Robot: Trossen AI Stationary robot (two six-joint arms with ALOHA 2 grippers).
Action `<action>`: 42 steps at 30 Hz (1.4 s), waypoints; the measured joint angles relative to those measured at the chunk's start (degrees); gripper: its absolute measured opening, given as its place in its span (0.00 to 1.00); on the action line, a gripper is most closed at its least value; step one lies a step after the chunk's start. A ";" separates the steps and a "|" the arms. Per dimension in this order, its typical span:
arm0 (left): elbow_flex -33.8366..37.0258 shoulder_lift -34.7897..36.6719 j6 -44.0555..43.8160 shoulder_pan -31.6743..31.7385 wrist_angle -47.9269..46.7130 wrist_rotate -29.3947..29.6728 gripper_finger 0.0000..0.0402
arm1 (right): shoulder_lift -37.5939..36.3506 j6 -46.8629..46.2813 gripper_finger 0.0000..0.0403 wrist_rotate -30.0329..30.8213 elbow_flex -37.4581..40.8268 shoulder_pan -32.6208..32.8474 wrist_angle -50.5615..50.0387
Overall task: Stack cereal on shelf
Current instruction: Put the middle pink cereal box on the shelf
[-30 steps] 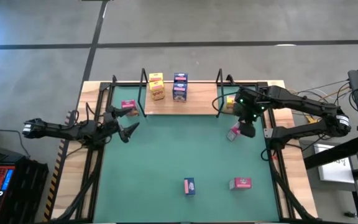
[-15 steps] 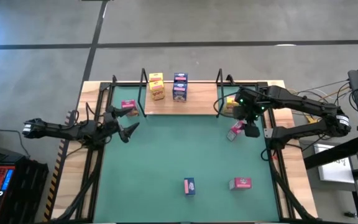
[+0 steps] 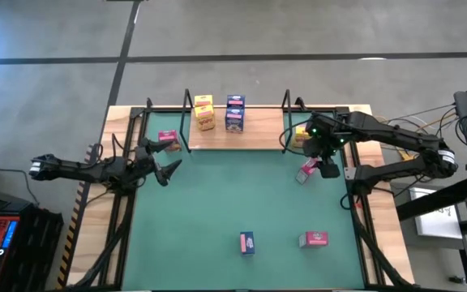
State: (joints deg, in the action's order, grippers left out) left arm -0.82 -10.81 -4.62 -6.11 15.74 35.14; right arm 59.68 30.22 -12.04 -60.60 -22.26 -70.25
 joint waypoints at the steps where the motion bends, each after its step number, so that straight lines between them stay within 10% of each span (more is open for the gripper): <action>1: 0.00 0.00 0.00 0.00 -0.02 0.00 1.00 | 0.00 -0.48 0.53 0.01 0.00 0.00 0.01; 20: 0.00 0.00 0.00 -0.02 -0.02 0.02 1.00 | 0.22 -23.83 0.53 7.40 0.02 -0.01 10.91; 28: 0.00 0.00 0.00 -0.02 -0.02 0.00 1.00 | 0.22 1.52 0.53 2.68 0.02 0.00 3.30; 42: 0.00 0.00 0.00 -0.01 0.00 0.00 1.00 | 0.22 1.06 0.53 2.00 0.02 0.00 4.98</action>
State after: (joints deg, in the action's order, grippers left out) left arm -0.82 -10.81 -4.62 -6.12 15.75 35.14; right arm 59.90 31.27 -10.04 -60.58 -22.26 -65.28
